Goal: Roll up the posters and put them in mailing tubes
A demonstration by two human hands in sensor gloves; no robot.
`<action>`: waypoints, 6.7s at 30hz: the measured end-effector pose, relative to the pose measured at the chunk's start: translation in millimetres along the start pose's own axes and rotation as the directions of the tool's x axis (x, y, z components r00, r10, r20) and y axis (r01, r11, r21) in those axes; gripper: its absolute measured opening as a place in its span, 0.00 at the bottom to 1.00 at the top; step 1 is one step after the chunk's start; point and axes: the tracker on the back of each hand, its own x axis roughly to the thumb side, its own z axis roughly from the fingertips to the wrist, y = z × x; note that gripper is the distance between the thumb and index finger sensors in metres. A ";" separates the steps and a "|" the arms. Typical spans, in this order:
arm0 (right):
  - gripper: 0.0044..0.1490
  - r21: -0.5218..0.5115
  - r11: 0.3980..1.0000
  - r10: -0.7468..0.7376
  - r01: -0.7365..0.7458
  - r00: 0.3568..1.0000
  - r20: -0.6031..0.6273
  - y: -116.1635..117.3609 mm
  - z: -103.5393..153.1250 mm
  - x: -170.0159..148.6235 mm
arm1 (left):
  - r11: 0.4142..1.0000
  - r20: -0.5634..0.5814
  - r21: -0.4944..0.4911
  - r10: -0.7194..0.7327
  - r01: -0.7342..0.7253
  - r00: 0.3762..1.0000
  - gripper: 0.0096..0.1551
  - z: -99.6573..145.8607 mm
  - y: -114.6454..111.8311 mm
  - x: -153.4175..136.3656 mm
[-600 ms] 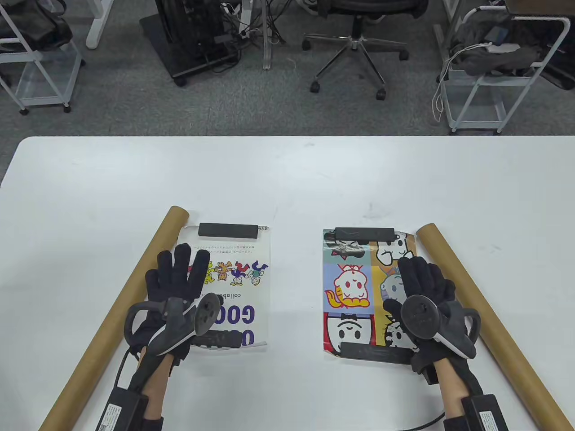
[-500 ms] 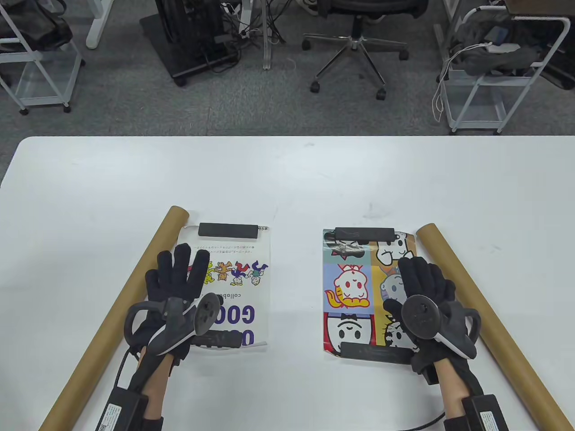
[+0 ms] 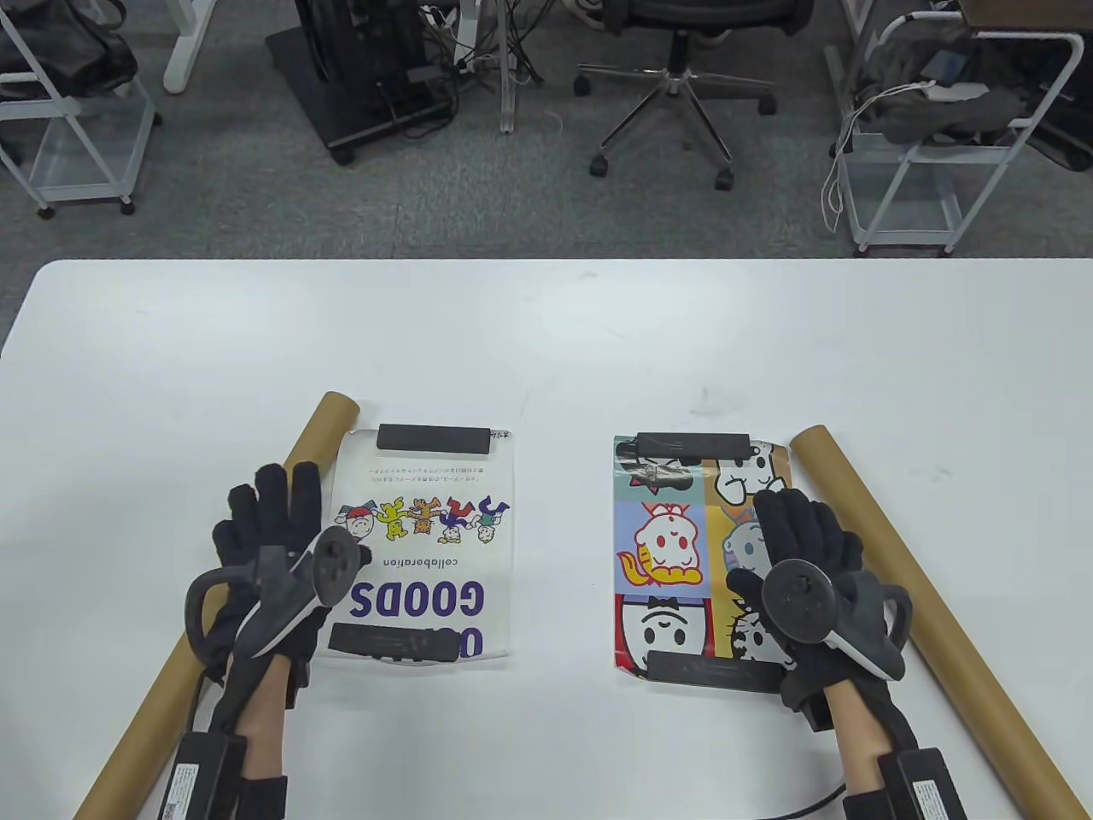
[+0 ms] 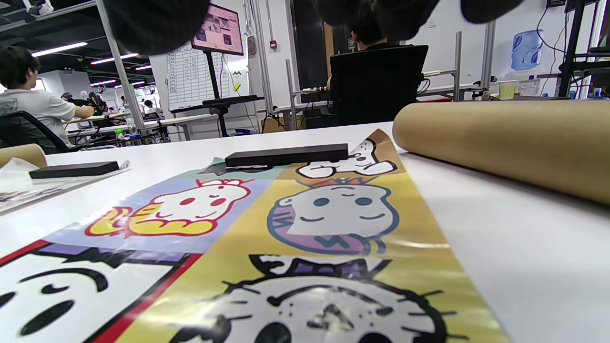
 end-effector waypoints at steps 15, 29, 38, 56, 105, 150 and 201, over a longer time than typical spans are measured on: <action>0.56 0.011 1.000 -0.005 0.005 1.000 0.001 2.0 -1.5 -0.8 | 0.937 -0.295 -0.342 -0.031 -0.075 0.955 0.64 -1.7 -6.2 -30.7; 0.56 0.031 0.999 -0.013 0.013 1.000 -0.007 3.5 -1.8 -0.9 | 0.950 -0.287 -0.313 -0.075 -0.019 0.955 0.54 0.2 -6.7 -30.3; 0.55 0.033 0.999 -0.035 0.035 0.999 -0.018 3.3 0.6 -4.2 | 0.980 -0.307 -0.193 -0.015 -0.047 0.952 0.54 7.1 19.1 -32.4; 0.55 0.041 0.994 -0.100 0.101 0.995 -0.012 3.2 2.3 -6.2 | 0.961 0.189 0.176 -0.246 0.213 0.951 0.53 58.0 88.0 88.8; 0.27 -0.097 0.829 -0.549 0.551 0.834 0.049 -3.0 10.2 16.2 | 0.919 0.449 0.345 -0.341 0.192 0.826 0.51 104.2 103.1 137.0; 0.23 -0.129 0.800 -0.584 0.587 0.809 0.061 4.1 0.1 7.1 | 0.927 0.496 0.348 -0.306 0.137 0.812 0.51 99.9 97.8 141.2; 0.24 -0.097 0.914 -0.389 0.395 0.918 0.073 -2.0 -5.0 15.6 | 0.990 0.338 0.140 -0.079 0.033 0.938 0.51 63.1 97.4 77.1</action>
